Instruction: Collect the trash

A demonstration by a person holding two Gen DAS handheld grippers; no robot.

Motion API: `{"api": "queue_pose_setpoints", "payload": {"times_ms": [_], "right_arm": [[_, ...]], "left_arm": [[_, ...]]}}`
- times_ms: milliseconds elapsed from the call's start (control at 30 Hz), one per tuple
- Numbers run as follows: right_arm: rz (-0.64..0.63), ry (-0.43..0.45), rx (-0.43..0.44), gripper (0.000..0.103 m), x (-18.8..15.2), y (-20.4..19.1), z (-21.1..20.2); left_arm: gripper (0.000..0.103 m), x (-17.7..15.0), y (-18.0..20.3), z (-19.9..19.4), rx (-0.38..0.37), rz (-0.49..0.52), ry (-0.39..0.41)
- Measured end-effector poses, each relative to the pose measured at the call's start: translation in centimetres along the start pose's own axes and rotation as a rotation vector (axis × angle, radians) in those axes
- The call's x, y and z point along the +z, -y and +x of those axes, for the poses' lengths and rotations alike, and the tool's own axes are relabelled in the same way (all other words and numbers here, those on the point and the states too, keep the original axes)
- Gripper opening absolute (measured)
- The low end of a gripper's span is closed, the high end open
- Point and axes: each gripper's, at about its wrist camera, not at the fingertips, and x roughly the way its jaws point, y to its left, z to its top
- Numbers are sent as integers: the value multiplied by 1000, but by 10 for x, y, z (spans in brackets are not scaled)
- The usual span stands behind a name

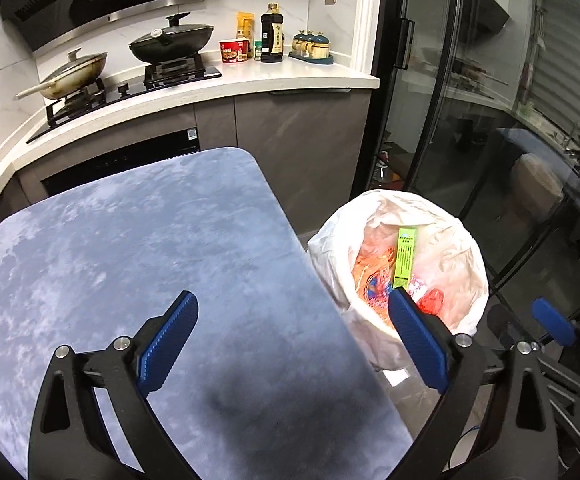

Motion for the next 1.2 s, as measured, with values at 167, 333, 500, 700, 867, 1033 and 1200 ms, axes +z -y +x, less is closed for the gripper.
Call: {"api": "queue_pose_setpoints", "payload": {"times_ms": [167,333,500,700,867,1033,1200], "right_arm": [[-49,20,-28,84,2,-2,-12],[-59,2,-42,93,5,10,-13],[-82,-32,-47,97,7,22,-7],[-86,-49,-71,97,9,35,-3],[-94,-50,-95,97,9,42,1],[-101,-56,-111,97,7,45,4],[-107,-66,-118,97,3,46,7]], "left_arm": [[93,-5,7,-5,6,15,-14],[93,-6,19,-2,5,37,-34],[93,-11,33,6,1,55,-59],[93,-18,48,21,-13,61,-112],[93,-20,54,28,-16,59,-132],[93,-20,56,32,-21,46,-141],[93,-21,57,34,-14,43,-139]]}}
